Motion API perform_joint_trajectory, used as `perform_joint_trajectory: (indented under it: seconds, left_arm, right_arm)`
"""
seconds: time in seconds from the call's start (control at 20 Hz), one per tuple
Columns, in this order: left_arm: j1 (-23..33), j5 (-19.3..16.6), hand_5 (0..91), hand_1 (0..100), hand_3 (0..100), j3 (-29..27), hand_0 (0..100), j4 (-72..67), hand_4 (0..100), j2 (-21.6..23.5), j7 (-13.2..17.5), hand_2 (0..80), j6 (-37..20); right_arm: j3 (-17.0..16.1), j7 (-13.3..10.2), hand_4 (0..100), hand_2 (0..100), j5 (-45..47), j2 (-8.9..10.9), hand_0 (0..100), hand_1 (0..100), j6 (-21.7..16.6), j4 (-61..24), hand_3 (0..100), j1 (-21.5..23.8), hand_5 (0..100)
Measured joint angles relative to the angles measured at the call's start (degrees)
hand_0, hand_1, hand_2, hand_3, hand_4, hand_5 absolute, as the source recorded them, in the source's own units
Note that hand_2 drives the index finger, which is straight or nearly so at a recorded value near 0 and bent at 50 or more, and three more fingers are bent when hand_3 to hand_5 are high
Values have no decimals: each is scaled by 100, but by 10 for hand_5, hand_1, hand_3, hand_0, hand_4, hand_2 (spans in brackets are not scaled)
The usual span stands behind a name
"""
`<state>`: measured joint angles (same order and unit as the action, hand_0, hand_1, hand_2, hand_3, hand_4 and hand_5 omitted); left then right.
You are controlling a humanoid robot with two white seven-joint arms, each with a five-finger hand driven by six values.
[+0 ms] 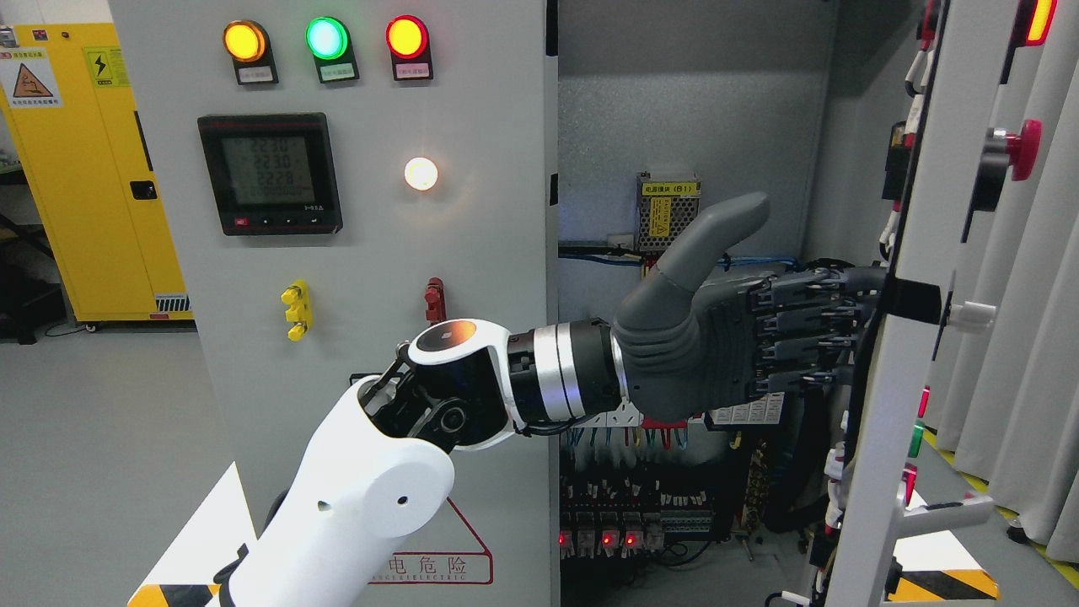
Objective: Open door with both hands
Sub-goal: 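Push the button-panel door outward with the left hand's back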
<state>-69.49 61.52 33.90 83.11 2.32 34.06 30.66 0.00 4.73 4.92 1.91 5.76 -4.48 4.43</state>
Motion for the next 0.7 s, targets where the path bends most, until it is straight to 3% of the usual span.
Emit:
perform_joint_trajectory:
  seconds: [0.7]
  left_arm:
    - [102,16,0,0,0,60,0,286,0,-277,-386,0,124]
  right_arm:
    - [0,0,0,0,0,8,216,0,0,0,0,2,0]
